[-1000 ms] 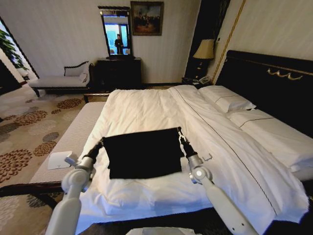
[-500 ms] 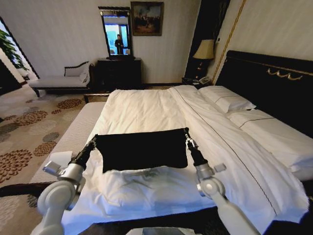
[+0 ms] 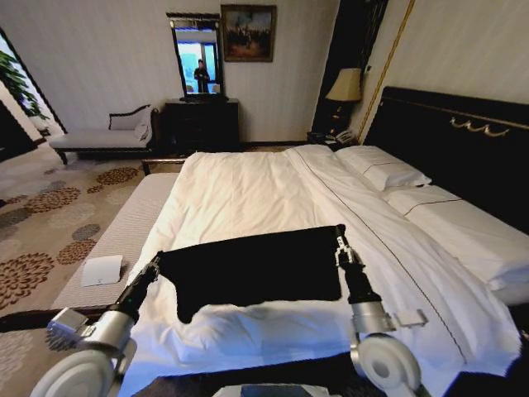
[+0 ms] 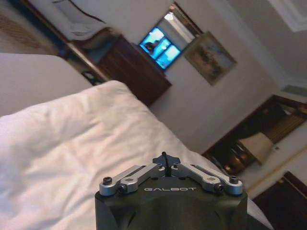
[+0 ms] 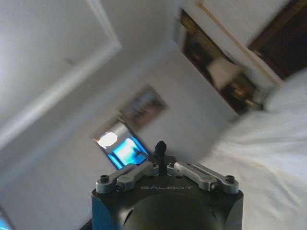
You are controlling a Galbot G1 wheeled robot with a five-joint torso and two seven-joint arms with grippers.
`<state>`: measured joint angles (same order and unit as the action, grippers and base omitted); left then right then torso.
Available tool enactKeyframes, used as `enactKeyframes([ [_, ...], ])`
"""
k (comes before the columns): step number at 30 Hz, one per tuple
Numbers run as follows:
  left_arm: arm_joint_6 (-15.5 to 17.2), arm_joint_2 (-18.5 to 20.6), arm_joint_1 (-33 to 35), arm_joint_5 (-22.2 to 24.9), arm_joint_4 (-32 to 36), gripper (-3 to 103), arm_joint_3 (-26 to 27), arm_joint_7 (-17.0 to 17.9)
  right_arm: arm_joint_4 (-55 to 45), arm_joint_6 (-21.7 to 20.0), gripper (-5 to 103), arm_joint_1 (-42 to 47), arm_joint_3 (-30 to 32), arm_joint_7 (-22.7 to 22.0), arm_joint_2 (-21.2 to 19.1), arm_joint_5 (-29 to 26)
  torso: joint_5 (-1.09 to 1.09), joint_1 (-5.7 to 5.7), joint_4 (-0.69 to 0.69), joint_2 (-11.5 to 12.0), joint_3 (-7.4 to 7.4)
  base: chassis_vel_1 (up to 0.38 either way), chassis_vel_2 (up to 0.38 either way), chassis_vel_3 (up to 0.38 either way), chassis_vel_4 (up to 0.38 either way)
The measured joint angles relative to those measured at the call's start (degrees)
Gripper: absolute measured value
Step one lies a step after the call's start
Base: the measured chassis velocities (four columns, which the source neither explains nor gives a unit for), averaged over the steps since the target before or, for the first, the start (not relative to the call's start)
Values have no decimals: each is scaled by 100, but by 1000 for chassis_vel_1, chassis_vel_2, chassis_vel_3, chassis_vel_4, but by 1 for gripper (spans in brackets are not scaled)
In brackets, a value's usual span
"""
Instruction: Fold the clothes on the bed.
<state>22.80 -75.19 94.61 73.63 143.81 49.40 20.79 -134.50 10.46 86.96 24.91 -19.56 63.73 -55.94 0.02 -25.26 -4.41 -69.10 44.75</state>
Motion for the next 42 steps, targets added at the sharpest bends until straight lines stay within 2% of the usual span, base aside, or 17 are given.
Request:
enactKeyframes([
  [2, 180, 80, -387, -142, -178, 1, -259, 9, 558, -288, 2, -511, -298, -383, -39, -108, -5, -2, -1, 1, 1, 0, 0, 0, 0],
  [3, 281, 121, -634, -214, -493, 1, -413, 6, 985, -410, 2, -791, -473, -455, -54, -212, -4, -2, 0, 2, 1, 0, 0, 0, 0],
  [4, 281, 121, -634, -214, -493, 1, -413, 6, 985, -410, 2, -791, -473, -455, -54, -212, -4, -2, 0, 2, 1, 0, 0, 0, 0],
  [6, 386, 188, -1277, -357, -1550, 1, -832, 10, 2114, -567, 2, -1512, -927, -484, -31, -473, -3, -2, -1, 2, 2, 0, 0, 0, 0],
  [9, 323, 177, -2468, -750, -3378, 1, -1456, -62, 3733, -571, 2, -2605, -1563, -212, 236, -711, 3, -3, 0, 2, 2, 0, 0, 0, 0],
  [10, 323, 177, -2468, -750, -3378, 1, -1456, -62, 3733, -571, 2, -2605, -1563, -212, 236, -711, 3, -3, 0, 2, 2, 0, 0, 0, 0],
  [13, 24, 41, -3446, -1246, -5100, 1, -1837, -388, 5258, -396, 2, -3441, -1977, 308, 668, -698, -1, -8, 0, 5, 5, 0, 0, 0, 0],
  [15, 24, 41, -3446, -1246, -5100, 1, -1837, -388, 5258, -396, 2, -3441, -1977, 308, 668, -698, -1, -8, 0, 5, 5, 0, 0, 0, 0],
  [16, -145, -5, -3750, -1369, -5610, 1, -1913, -615, 5727, -283, 2, -3728, -2053, 541, 812, -674, -1, -7, -1, 4, 4, 0, 0, 0, 0],
  [20, -421, -34, -4134, -1416, -6333, 1, -1953, -1165, 6444, -89, 2, -4059, -2093, 1058, 933, -658, -1, -2, 0, 3, 1, 0, 0, 0, 0],
  [30, -752, 7, -4108, -1299, -6723, 1, -1868, -1852, 6860, 158, 2, -4161, -1974, 1770, 971, -902, -1, -2, -1, 2, 0, 0, 0, 0, 0],
  [32, -761, 16, -4104, -1285, -6728, 1, -1861, -1875, 6868, 164, 2, -4161, -1969, 1794, 971, -925, -1, -2, -1, 2, 0, 0, 0, 0, 0],
  [34, -779, 65, -4077, -1213, -6730, 1, -1833, -1968, 6950, 208, 2, -4162, -1948, 2029, 957, -1031, -1, -1, -1, 1, 0, 0, 0, 0, 0],
  [35, -767, 101, -4030, -1196, -6665, 1, -1826, -2011, 6972, 239, 2, -4145, -1929, 2213, 931, -1074, -1, -1, 0, 1, 0, 0, 0, 0, 0],
  [37, -763, 113, -4008, -1194, -6628, 1, -1825, -2027, 6967, 250, 2, -4129, -1922, 2286, 918, -1097, -1, -1, 0, 1, 0, 0, 0, 0, 0],
  [39, -757, 200, -3758, -1179, -6273, 1, -1797, -2145, 6692, 274, 2, -3892, -1883, 2745, 771, -1262, -2, -3, -1, 2, 0, 0, 0, 0, 0],
  [42, -762, 252, -3506, -1156, -5956, 1, -1762, -2228, 6441, 274, 2, -3684, -1858, 2876, 642, -1302, -3, -3, -2, 1, 0, 0, 0, 0, 0],
])
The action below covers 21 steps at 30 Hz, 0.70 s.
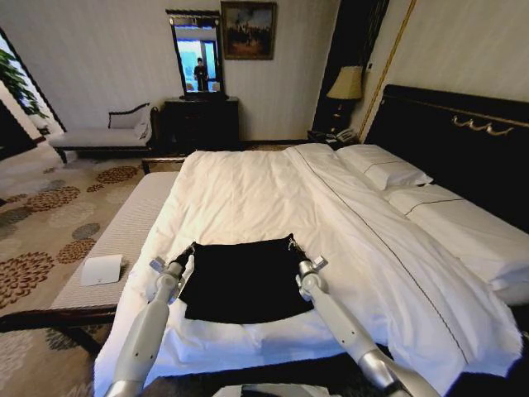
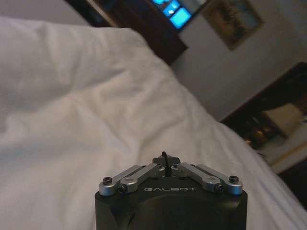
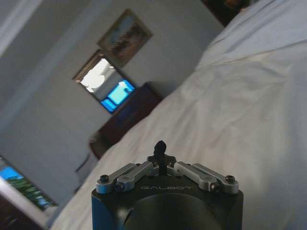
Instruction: Fold the clothes on the bed.
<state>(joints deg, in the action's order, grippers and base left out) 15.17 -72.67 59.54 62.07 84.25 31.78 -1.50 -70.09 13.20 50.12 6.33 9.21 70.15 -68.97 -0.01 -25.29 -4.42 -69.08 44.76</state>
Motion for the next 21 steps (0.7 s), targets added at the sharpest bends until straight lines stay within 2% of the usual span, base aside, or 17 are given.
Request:
enactKeyframes([
  [3, -66, 44, 529, -13, 477, 1, 98, -152, -430, 0, 2, 397, 42, 51, -267, -11, 1, 3, 1, -1, -1, 0, 0, 0, 0],
  [11, -182, -12, 985, -202, 683, 1, 207, -253, -623, 79, 2, 806, 109, 107, -491, 185, 0, 4, 2, -2, -2, 0, 0, 0, 0],
  [12, -186, -56, 1216, -293, 778, 1, 172, -255, -814, 181, 2, 1130, 279, -22, -584, 300, 2, 2, -1, -2, -1, 0, 0, 0, 0],
  [14, -203, -96, 1527, -378, 942, 1, 194, -256, -964, 238, 2, 1328, 314, -236, -688, 385, 0, 1, 1, -1, -1, 0, 0, 0, 0],
  [21, -268, -196, 2236, -670, 1334, 1, 261, -279, -1189, 497, 2, 1833, 346, -577, -928, 630, 1, 2, 2, -2, -1, 0, 0, 0, 0],
])
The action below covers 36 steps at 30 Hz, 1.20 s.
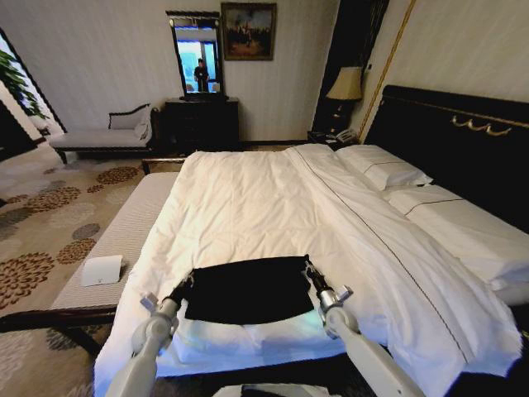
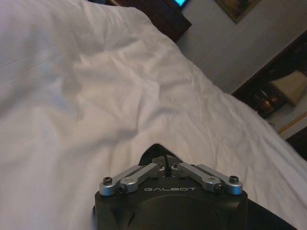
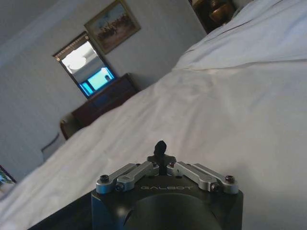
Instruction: Fold the clothes on the bed.
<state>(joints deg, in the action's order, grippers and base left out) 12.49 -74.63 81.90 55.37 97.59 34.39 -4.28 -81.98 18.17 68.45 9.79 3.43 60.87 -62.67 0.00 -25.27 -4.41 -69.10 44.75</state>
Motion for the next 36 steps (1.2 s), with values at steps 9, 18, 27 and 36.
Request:
enactKeyframes([
  [9, -64, -150, 429, -405, 278, 1, 46, 1, -252, 135, 2, 640, 70, -170, -110, 294, 1, 0, -1, 1, 0, 0, 0, 0, 0],
  [18, -88, -281, 561, -494, 387, 1, 163, 74, -585, 157, 2, 883, 82, -354, -149, 367, 1, -1, -2, 1, 1, 0, 0, 0, 0],
  [27, -217, -328, 625, -960, 506, 6, 112, 291, -650, 224, 3, 910, 82, -659, -78, 660, 0, -2, -1, 2, 2, 0, 0, 0, 0],
  [36, -378, -228, 756, -2175, 1695, 38, 424, 935, -2099, -386, 35, 1306, 518, -2820, -206, 1616, 1, 0, -1, 2, 1, 0, 0, 0, 0],
])
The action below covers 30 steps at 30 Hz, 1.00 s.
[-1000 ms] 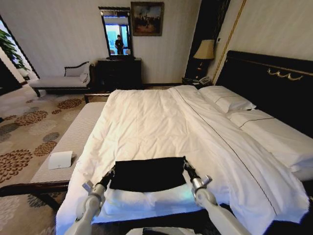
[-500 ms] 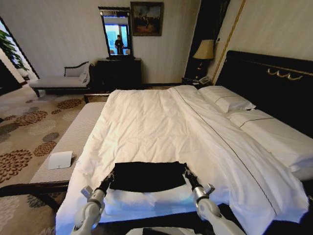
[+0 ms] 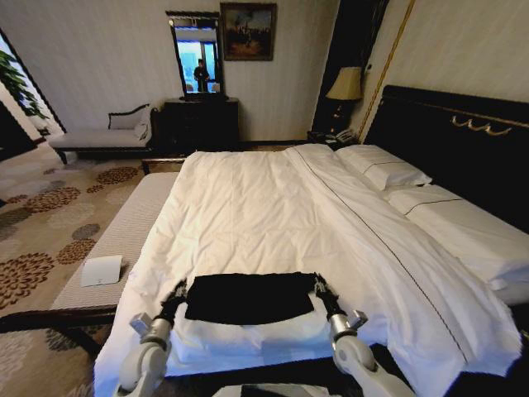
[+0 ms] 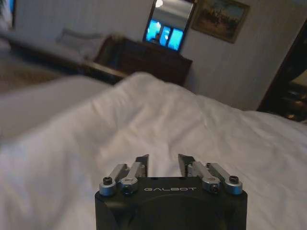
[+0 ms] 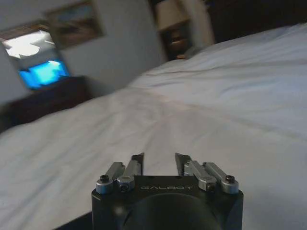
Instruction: Fold the clothes on the bed.
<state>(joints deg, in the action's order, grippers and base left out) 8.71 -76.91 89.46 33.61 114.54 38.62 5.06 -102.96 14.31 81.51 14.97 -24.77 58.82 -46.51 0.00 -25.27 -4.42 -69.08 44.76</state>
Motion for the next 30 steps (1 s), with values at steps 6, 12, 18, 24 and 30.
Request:
enactKeyframes([
  [6, 1142, 265, -687, -322, 58, 60, -295, 831, -92, -1089, 57, -688, -189, -685, -175, 90, 0, -2, 0, 0, 0, 0, 0, 0, 0],
  [12, 1873, 382, -1084, -467, -386, 81, -876, 1129, 553, -1977, 79, -1730, -785, -520, -267, -29, 0, -2, 2, 1, 1, 0, 0, 0, 0],
  [18, 1908, 576, -1154, -880, -645, 100, -1419, 1132, 912, -2449, 99, -2136, -1148, -589, -244, -159, -1, -2, 0, 1, 1, 0, 0, 0, 0],
  [24, 1965, 799, -828, -970, -392, 100, -1478, 1107, 552, -2717, 100, -1842, -1172, -867, -336, -353, 0, -2, 1, 1, 0, 0, 0, 0, 0],
  [30, 1972, 993, -335, -1288, -185, 100, -1364, 976, -68, -2920, 100, -1071, -1100, -1193, -541, -440, -1, -1, 0, 0, -1, 0, 0, 0, 0],
])
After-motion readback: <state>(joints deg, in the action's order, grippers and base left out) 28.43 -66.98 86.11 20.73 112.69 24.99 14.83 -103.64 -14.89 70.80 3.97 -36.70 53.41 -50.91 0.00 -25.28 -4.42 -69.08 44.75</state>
